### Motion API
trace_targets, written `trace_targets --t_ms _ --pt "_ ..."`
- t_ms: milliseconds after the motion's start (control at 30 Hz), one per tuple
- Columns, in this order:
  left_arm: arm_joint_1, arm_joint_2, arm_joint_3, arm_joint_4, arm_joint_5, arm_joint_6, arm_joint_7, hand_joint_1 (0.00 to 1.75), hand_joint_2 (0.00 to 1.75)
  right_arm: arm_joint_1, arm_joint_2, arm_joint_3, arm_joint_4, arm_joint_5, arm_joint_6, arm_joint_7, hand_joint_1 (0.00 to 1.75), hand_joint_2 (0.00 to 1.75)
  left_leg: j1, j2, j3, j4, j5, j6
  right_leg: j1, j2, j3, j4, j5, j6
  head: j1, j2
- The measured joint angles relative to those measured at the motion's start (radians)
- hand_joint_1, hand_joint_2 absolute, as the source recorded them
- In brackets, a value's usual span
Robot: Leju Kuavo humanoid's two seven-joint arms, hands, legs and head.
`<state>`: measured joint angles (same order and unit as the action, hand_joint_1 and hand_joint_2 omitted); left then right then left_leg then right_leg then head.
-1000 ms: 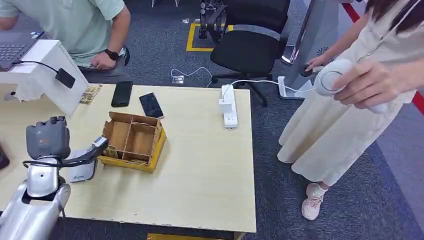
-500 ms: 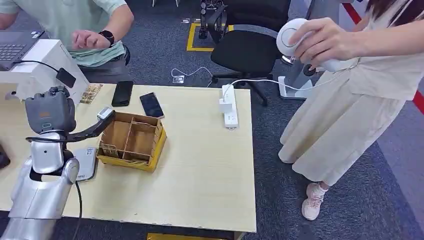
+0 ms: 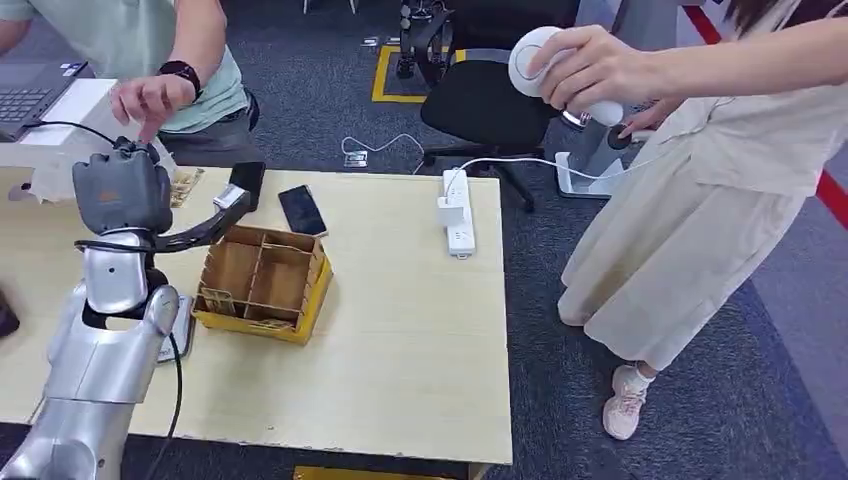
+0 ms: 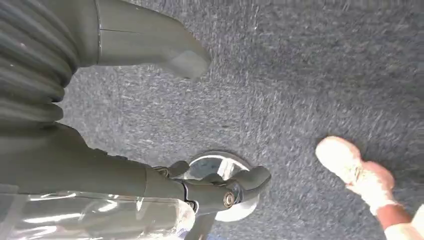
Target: Pass the card to the sensor for recognition and then transmit it.
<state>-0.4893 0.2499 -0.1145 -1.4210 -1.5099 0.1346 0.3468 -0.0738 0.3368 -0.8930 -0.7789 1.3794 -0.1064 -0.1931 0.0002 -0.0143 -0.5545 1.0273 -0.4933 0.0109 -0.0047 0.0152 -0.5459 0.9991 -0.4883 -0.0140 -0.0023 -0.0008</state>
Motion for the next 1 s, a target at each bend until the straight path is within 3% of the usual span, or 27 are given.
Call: trace_targets --t_ms 200,433,800,1000 --pt "-0.036 -0.018 -0.035 0.047 0.000 0.001 0.025 1.75 1.75 -0.001 -0.006 0.002 0.055 -0.021 -0.033 -0.013 0.00 1.75 0.000 0.000 0.000 0.000 0.000 0.000 0.000 0.000 0.000 0.000 0.000 0.000 0.000 0.000" --pt "-0.048 -0.031 -0.037 0.080 0.000 0.007 0.027 1.75 1.75 -0.001 -0.007 0.003 0.076 -0.025 -0.034 -0.013 0.00 1.75 0.000 0.000 0.000 0.000 0.000 0.000 0.000 0.000 0.000 0.000 0.000 0.000 0.000 0.000" --pt "-0.066 -0.034 -0.060 0.114 0.000 0.016 0.093 1.75 1.75 0.006 -0.008 0.003 0.084 -0.029 -0.032 -0.010 0.00 1.75 0.000 0.000 0.000 0.000 0.000 0.000 0.000 0.000 0.000 0.000 0.000 0.000 0.000 0.000" --pt "-0.066 -0.035 -0.061 0.114 0.000 0.024 0.095 1.75 1.75 0.011 -0.008 0.002 0.084 -0.029 -0.031 -0.009 0.00 1.75 0.000 0.000 -0.001 0.000 0.000 0.000 0.000 0.000 0.000 0.000 0.000 0.000 0.000 0.000"
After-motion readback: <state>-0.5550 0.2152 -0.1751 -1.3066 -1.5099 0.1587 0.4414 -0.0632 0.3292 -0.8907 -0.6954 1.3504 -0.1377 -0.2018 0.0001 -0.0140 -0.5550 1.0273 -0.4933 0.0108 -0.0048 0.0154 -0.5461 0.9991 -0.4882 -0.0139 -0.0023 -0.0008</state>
